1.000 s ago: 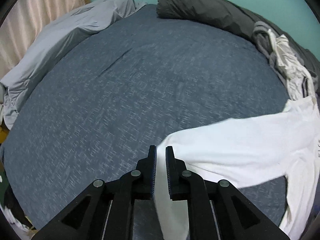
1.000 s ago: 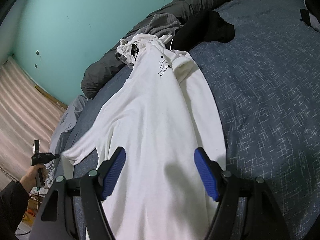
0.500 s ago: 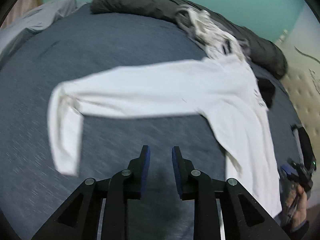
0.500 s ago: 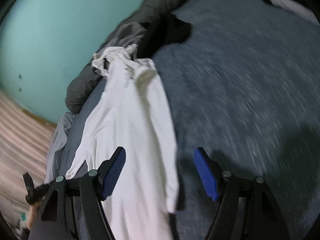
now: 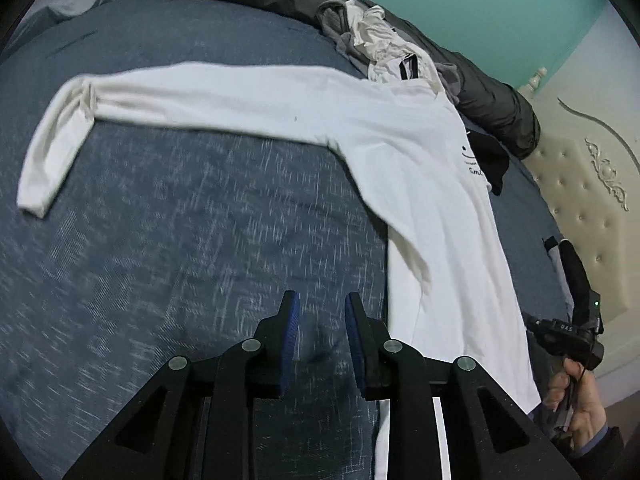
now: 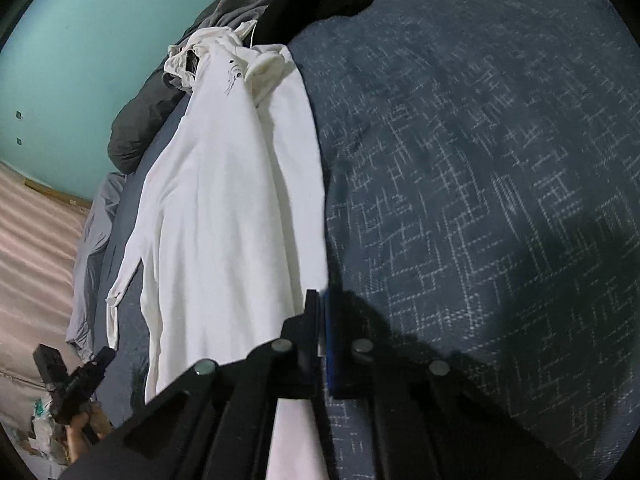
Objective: Fold clothes
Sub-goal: 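Grasp the other sleeve with the right tool, spread it outward, release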
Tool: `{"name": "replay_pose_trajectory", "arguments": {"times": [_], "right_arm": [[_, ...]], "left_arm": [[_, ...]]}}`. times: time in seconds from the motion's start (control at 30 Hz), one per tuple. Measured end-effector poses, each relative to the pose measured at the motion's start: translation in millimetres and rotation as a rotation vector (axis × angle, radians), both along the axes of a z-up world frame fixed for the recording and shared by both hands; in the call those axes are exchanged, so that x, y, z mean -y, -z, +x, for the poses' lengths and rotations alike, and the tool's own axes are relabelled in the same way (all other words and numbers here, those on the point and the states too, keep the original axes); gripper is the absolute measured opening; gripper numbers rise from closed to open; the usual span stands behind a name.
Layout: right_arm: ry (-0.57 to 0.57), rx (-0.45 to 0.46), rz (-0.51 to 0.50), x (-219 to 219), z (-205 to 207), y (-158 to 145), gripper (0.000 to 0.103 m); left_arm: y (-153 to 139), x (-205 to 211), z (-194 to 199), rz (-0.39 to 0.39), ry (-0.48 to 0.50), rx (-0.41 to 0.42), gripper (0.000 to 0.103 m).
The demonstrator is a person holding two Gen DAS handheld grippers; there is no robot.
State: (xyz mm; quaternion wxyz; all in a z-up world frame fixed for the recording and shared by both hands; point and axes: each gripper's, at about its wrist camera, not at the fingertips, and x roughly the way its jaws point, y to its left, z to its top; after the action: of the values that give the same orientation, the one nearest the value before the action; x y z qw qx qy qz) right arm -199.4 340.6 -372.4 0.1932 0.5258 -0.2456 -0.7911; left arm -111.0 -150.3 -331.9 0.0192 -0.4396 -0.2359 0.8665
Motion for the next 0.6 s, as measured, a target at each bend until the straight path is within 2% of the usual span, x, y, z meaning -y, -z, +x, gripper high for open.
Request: {"name": "replay_pose_trajectory", "arguments": {"times": [0.2,0.6], "right_arm": [[0.011,-0.060,-0.011,-17.5,-2.7,-27.6,0.002],[0.076,-0.206,0.175,-90.8,-43.4,-113.2,0.002]], "left_arm": [[13.9,1.8,4.9,0.042,-0.025,-0.004,0.026],[18.0,3.3,5.7,0.033,-0.022,-0.003,0.026]]}}
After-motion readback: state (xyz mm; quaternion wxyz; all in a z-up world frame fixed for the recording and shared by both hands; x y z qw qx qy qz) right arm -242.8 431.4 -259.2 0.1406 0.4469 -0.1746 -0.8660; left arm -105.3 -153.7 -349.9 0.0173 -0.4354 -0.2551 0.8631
